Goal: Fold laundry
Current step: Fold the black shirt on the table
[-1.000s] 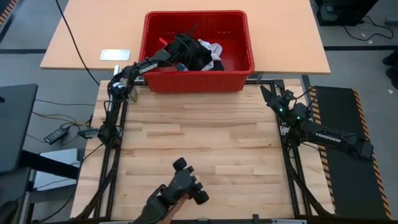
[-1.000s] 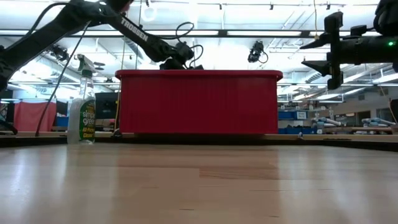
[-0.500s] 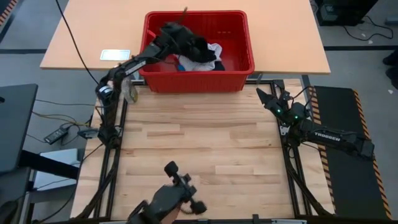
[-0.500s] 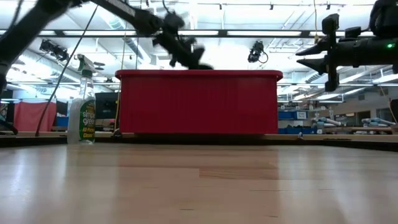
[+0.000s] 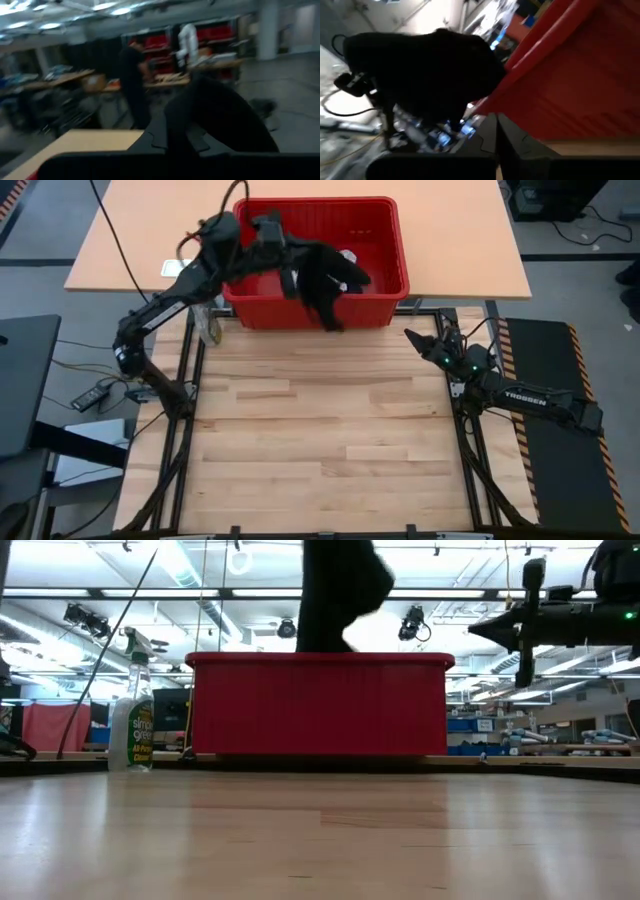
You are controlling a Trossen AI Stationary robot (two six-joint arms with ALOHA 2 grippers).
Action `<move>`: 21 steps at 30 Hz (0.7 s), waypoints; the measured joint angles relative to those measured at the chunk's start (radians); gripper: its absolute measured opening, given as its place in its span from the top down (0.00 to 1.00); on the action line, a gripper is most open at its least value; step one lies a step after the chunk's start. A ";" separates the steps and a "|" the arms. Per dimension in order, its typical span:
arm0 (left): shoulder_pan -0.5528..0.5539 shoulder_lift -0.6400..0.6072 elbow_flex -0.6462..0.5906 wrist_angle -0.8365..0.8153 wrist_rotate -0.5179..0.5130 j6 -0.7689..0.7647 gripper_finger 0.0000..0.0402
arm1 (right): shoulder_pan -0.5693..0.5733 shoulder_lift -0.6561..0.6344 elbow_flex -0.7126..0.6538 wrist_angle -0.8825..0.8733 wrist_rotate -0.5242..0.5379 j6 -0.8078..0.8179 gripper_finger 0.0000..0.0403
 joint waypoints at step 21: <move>-0.465 0.025 0.000 0.017 -0.423 -0.321 0.96 | 0.195 0.055 0.294 -0.049 -0.382 -0.395 0.68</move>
